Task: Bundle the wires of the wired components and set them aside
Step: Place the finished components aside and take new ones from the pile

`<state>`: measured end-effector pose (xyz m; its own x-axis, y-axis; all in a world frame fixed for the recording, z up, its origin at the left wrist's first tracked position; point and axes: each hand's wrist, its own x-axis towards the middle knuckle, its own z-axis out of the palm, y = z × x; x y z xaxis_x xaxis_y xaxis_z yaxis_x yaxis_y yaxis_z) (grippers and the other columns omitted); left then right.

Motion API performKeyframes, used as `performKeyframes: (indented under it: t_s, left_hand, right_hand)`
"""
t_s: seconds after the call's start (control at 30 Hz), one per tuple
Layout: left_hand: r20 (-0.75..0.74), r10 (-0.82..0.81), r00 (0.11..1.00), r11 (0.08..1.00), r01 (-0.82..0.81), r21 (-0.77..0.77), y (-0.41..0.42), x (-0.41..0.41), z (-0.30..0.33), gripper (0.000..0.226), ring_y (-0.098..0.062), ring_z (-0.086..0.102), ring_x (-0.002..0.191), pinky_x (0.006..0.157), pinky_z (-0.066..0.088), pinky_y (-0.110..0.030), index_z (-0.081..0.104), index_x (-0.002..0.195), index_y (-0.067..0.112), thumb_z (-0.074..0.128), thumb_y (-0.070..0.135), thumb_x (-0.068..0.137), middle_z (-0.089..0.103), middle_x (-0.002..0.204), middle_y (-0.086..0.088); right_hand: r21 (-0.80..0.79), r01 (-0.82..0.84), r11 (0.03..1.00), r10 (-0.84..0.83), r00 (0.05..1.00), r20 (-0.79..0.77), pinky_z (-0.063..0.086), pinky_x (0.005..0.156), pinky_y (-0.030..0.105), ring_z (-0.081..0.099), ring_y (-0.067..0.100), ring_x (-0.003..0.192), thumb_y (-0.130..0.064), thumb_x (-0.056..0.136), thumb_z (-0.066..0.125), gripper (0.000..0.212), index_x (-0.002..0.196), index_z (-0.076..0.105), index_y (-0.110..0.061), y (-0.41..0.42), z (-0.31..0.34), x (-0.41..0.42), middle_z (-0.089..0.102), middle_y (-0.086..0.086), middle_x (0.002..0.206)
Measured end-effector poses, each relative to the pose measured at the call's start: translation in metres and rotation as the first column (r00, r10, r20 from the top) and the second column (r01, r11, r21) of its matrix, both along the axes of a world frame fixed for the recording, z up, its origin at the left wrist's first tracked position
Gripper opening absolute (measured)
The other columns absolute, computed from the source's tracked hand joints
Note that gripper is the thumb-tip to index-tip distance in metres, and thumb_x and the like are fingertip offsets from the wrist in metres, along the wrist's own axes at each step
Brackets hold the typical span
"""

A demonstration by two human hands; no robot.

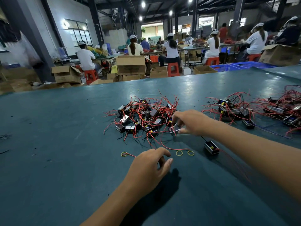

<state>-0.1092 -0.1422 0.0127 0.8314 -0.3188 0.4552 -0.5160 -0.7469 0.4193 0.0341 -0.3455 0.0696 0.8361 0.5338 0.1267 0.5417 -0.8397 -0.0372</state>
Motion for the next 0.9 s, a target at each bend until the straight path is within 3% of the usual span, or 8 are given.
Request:
performKeyframes:
  t_s: [0.1,0.17,0.27,0.33,0.47,0.6,0.73,0.9]
  left_hand:
    - [-0.002,0.046,0.999,0.999,-0.047,-0.027,0.002,0.002,-0.001,0.013,-0.008,0.052,0.074,0.068,0.041,-0.028,0.065,0.100,0.025,0.060,0.037,0.097,0.061,0.077,0.013]
    - [-0.022,0.064,0.998,0.998,-0.064,-0.015,0.002,0.003,-0.002,0.014,-0.007,0.050,0.074,0.067,0.038,-0.026,0.065,0.098,0.026,0.059,0.038,0.097,0.060,0.079,0.013]
    - [-0.050,0.071,0.996,0.997,-0.072,-0.009,0.003,0.004,-0.004,0.015,-0.005,0.050,0.076,0.068,0.038,-0.024,0.064,0.101,0.026,0.058,0.040,0.097,0.058,0.080,0.017]
    - [-0.067,0.070,0.995,0.997,-0.071,-0.025,0.003,0.004,-0.005,0.015,-0.003,0.052,0.078,0.071,0.042,-0.024,0.063,0.104,0.028,0.058,0.040,0.097,0.056,0.079,0.019]
    - [-0.123,0.055,0.991,0.993,-0.067,-0.094,0.003,0.002,-0.001,0.021,-0.005,0.057,0.081,0.073,0.048,-0.024,0.061,0.114,0.029,0.059,0.041,0.097,0.061,0.085,0.016]
    - [-0.237,0.022,0.971,0.951,-0.094,-0.296,0.000,0.003,0.000,0.034,-0.001,0.061,0.084,0.070,0.044,-0.011,0.058,0.126,0.024,0.067,0.029,0.094,0.067,0.092,0.017]
    - [-0.320,-0.111,0.941,0.738,-0.138,-0.661,-0.001,0.006,0.002,0.079,-0.008,0.068,0.081,0.068,0.055,-0.021,0.026,0.151,0.034,0.071,0.012,0.090,0.069,0.102,0.004]
    - [-0.328,-0.165,0.930,0.706,-0.121,-0.698,0.009,0.009,0.010,0.056,-0.021,0.070,0.079,0.068,0.054,-0.032,0.051,0.129,0.034,0.070,0.024,0.078,0.071,0.092,0.001]
  right_hand:
    - [0.011,-0.099,0.995,0.095,0.978,0.184,0.046,0.090,0.036,0.060,0.016,0.099,-0.034,0.084,0.073,0.041,0.119,0.054,-0.023,-0.006,0.009,-0.022,0.066,-0.007,0.107]
    - [0.179,-0.120,0.977,0.070,0.962,0.265,0.049,0.085,0.034,0.062,0.015,0.090,-0.032,0.083,0.074,0.041,0.118,0.055,-0.022,-0.008,0.008,-0.037,0.066,-0.007,0.101]
    - [0.685,0.028,0.728,-0.116,0.990,0.083,0.048,0.066,0.016,0.060,0.009,0.071,-0.030,0.082,0.078,0.035,0.109,0.058,-0.020,-0.006,0.012,-0.046,0.064,-0.004,0.087]
    - [0.810,0.178,0.559,-0.184,0.979,-0.088,0.042,0.057,0.014,0.059,0.007,0.064,-0.031,0.083,0.077,0.028,0.103,0.060,-0.021,-0.006,0.013,-0.045,0.064,-0.002,0.082]
    - [0.852,0.214,0.478,-0.104,0.977,-0.187,0.042,0.045,0.015,0.063,0.006,0.053,-0.032,0.085,0.074,0.017,0.094,0.062,-0.023,-0.003,0.006,-0.060,0.068,0.001,0.074]
    - [0.924,0.043,0.381,0.067,0.995,-0.074,0.052,0.055,0.028,0.069,0.022,0.070,-0.030,0.083,0.075,0.017,0.095,0.064,-0.027,0.003,0.003,-0.093,0.069,0.001,0.081]
    - [0.951,-0.084,0.297,0.226,0.974,0.016,0.051,0.065,0.022,0.067,0.013,0.079,-0.041,0.080,0.071,0.028,0.104,0.063,-0.028,0.007,-0.004,-0.128,0.066,-0.004,0.088]
    - [0.861,-0.170,0.479,0.166,0.981,0.101,0.054,0.077,0.030,0.067,0.016,0.093,-0.037,0.084,0.071,0.031,0.112,0.060,-0.030,0.003,-0.016,-0.139,0.066,-0.011,0.097]
